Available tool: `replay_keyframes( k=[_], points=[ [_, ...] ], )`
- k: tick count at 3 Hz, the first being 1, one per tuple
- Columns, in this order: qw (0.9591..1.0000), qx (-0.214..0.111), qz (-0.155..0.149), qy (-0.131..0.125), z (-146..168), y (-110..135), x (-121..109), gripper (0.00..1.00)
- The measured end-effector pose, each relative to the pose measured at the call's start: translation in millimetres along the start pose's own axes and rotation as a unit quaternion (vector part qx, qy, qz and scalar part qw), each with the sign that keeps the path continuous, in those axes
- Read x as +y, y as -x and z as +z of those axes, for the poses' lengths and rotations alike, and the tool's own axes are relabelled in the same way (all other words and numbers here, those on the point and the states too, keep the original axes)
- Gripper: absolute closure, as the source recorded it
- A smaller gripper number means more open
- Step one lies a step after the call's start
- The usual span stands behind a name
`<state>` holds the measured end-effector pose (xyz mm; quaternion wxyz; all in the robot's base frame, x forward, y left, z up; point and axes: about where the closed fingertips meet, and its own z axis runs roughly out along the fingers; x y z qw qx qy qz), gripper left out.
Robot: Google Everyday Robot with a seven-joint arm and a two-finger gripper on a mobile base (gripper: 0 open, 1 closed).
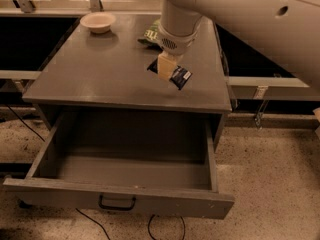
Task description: Place rxbar blueberry into top drawer
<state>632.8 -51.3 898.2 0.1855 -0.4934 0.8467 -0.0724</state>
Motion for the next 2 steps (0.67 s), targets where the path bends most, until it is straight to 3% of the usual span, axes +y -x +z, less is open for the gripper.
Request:
replay_keyframes(
  k=[1, 2],
  points=[
    [0.9975, -0.046, 0.01, -0.052, -34.9, -14.3, -9.3, 1.0],
    [0.9942, -0.084, 0.018, -0.065, -48.1, -36.4, -9.4, 1.0]
  ],
)
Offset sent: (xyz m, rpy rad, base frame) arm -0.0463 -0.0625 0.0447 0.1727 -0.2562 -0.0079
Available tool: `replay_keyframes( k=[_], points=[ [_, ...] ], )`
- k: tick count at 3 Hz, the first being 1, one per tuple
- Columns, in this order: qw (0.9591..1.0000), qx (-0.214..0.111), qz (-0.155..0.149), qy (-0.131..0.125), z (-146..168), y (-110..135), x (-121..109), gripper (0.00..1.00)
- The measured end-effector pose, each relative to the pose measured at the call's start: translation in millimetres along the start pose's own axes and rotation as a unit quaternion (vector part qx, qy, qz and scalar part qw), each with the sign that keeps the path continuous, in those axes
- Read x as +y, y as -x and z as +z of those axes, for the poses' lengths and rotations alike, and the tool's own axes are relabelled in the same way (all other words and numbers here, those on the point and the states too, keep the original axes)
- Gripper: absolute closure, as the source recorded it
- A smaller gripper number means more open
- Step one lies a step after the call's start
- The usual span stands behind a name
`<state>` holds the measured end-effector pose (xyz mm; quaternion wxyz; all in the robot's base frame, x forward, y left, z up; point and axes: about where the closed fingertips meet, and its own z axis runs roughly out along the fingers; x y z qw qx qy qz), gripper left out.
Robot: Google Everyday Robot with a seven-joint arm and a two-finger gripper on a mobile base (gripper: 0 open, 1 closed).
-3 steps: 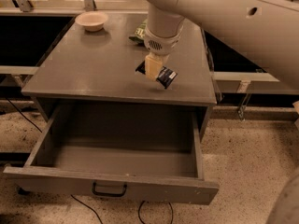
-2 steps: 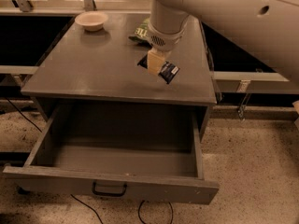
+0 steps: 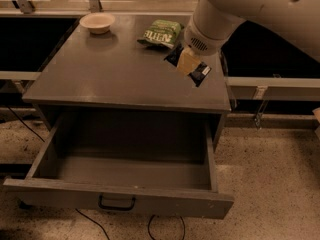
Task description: Place rxbar blueberry into top drawer
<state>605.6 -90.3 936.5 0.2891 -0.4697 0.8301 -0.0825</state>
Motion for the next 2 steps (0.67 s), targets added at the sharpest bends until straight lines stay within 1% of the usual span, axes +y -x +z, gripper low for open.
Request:
replay_keyframes(
  k=[1, 2],
  points=[
    [0.9997, -0.012, 0.017, 0.01, 2.5, -28.8, 6.0, 1.0],
    [0.9987, -0.014, 0.034, 0.035, 16.4, -57.6, 11.5, 1.0]
  ],
)
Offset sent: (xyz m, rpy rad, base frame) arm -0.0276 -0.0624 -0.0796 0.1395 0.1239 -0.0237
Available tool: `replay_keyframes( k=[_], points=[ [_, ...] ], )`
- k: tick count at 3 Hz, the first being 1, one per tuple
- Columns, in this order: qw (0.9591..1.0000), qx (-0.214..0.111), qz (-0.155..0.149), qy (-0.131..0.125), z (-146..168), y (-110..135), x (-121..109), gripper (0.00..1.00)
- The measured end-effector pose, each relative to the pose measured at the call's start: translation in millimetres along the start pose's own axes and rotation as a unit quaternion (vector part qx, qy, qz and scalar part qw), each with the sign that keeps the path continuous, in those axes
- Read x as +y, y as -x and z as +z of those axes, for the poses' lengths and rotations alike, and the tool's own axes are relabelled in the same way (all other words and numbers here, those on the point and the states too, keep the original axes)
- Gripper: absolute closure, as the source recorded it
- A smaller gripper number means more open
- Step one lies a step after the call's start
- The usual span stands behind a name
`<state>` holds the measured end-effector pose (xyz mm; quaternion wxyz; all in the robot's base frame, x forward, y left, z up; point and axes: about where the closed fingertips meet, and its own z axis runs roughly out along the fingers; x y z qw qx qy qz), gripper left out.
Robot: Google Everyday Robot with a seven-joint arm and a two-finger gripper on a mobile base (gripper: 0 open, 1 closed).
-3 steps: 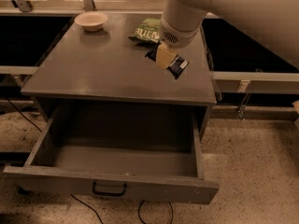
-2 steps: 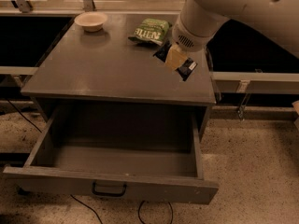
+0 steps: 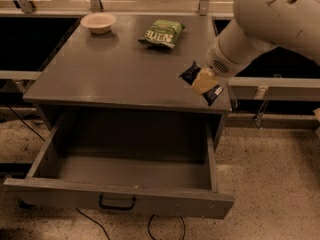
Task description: Place rxbar blueberry into top drawer
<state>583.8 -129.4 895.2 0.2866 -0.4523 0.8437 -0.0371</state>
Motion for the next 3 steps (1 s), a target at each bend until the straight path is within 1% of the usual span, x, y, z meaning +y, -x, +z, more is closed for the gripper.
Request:
replay_keyframes(
  k=[1, 2, 3],
  points=[
    [1.0, -0.002, 0.0, 0.002, -0.8, 0.6, 1.2, 1.0],
    [0.9997, -0.017, -0.017, 0.006, -15.9, 19.1, 12.6, 1.0],
    [0.9981, -0.034, -0.047, 0.022, -25.2, 31.5, 40.2, 1.0]
  ],
)
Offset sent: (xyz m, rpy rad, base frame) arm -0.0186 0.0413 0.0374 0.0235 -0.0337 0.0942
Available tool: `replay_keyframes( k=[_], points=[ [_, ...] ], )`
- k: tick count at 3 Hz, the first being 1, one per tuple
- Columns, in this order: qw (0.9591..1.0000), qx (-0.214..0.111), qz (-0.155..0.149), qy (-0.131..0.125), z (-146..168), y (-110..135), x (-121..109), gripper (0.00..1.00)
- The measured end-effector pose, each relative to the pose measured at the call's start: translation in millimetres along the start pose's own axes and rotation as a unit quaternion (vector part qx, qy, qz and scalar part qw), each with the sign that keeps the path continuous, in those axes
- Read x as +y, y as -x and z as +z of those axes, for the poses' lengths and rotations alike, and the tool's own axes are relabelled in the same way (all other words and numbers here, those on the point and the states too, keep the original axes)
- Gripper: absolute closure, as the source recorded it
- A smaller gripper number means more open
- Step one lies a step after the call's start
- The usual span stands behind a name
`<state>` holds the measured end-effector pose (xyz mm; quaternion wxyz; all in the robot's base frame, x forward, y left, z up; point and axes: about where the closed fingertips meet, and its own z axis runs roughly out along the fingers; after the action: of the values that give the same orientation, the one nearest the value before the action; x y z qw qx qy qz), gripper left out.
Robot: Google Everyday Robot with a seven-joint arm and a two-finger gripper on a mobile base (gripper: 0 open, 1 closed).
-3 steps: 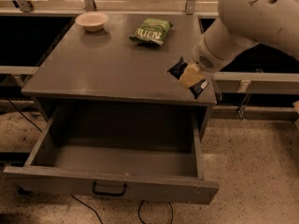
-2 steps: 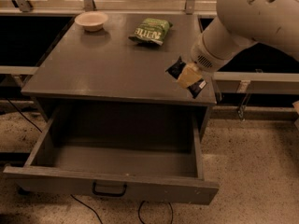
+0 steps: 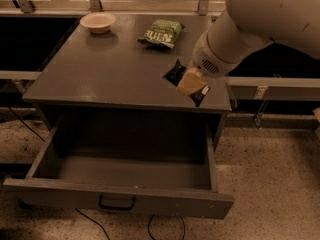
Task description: Place rxbar blueberry into top drawer
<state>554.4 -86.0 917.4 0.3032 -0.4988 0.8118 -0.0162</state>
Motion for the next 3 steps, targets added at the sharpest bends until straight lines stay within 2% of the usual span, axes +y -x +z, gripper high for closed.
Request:
replay_keyframes(
  k=[1, 2, 3],
  points=[
    [0.9994, -0.005, -0.015, 0.03, 19.5, -4.9, 24.5, 1.0],
    [0.9983, 0.012, -0.016, 0.055, 48.2, -20.2, 37.1, 1.0],
    [0.9983, 0.009, -0.02, 0.054, 46.0, -18.6, 39.1, 1.0]
  ],
)
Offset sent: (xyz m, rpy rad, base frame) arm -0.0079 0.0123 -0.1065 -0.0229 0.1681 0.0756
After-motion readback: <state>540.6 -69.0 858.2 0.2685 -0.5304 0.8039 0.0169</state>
